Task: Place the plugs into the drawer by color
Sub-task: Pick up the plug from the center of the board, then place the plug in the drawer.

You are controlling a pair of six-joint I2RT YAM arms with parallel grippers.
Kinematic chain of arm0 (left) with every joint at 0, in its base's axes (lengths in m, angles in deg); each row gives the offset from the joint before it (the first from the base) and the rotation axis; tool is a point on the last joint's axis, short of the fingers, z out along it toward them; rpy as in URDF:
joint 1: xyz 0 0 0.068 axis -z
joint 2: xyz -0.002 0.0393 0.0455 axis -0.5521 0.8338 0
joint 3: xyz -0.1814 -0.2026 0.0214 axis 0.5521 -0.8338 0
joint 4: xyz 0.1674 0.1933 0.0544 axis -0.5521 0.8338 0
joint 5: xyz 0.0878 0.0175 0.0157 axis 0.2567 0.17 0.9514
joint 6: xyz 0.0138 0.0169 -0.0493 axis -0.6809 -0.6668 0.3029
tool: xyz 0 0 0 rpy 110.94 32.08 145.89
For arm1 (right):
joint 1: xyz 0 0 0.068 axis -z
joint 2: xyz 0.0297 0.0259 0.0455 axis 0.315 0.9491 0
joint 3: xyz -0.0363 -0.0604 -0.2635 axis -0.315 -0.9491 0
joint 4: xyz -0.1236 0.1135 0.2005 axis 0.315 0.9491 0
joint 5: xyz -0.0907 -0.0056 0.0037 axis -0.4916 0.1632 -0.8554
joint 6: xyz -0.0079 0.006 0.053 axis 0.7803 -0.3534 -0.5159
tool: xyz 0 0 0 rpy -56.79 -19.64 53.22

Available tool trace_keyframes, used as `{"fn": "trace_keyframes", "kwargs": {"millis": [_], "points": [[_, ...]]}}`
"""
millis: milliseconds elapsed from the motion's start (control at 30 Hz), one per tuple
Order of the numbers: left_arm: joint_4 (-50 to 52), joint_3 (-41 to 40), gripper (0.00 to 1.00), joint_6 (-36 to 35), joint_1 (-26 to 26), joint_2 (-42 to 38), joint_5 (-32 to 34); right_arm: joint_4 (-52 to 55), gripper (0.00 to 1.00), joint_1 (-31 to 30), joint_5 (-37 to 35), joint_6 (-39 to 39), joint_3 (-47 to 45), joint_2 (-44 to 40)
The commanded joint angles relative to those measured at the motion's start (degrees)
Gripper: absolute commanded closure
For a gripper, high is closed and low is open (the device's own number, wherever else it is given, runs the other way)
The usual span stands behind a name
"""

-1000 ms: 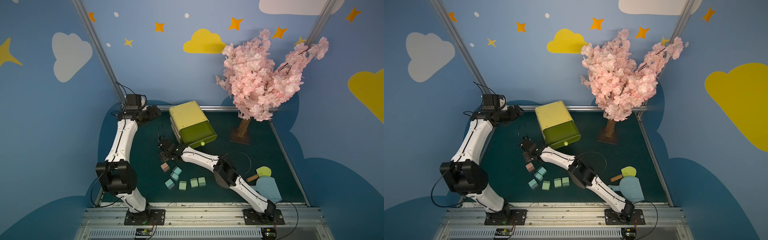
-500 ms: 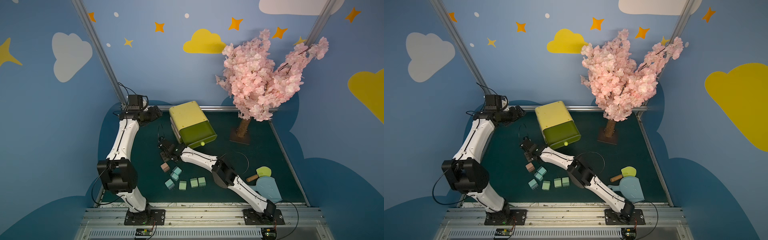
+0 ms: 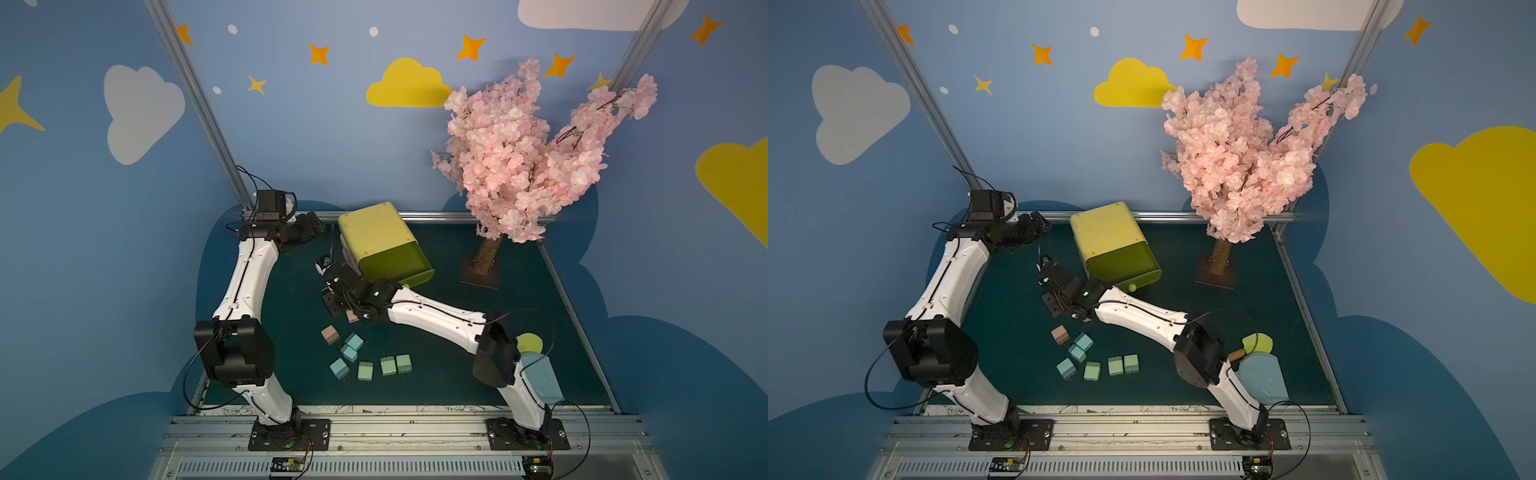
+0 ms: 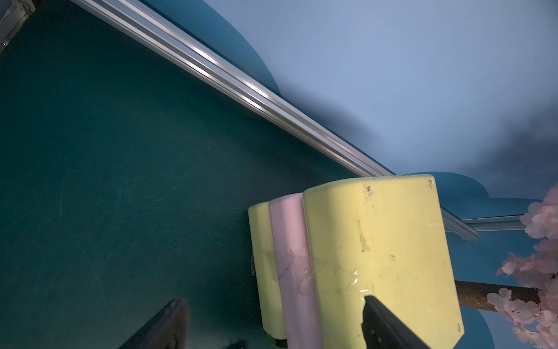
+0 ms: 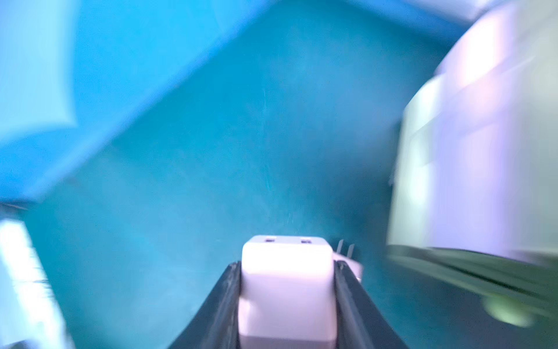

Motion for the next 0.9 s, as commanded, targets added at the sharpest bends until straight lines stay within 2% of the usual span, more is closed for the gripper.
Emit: {"fn": "trace_keyframes", "kwargs": {"millis": [0,167,333,367,567,867], "points": [[-0.6,1.1,0.09,-1.2,2.1,0.9,-0.7,-2.6,0.69,2.1,-2.2,1.8,-4.7,-7.5],[1.0,4.7,0.09,-2.3,6.6,3.9,-0.3,-0.4,0.69,7.0,-1.3,3.5,-9.4,-14.3],[4.7,11.8,0.09,-3.9,9.9,9.4,-0.8,1.1,0.67,11.9,4.8,3.4,-12.4,-15.9],[5.7,13.5,0.09,-4.1,10.3,10.7,-2.6,1.2,0.66,12.6,5.9,3.3,-12.9,-16.0],[10.8,21.5,0.09,-6.4,13.4,16.6,-3.3,1.3,0.65,15.0,9.7,2.6,-14.7,-15.2],[11.3,21.0,0.10,-5.9,13.4,18.9,-1.7,2.7,0.61,15.5,12.2,1.1,-12.7,-10.6]]}}
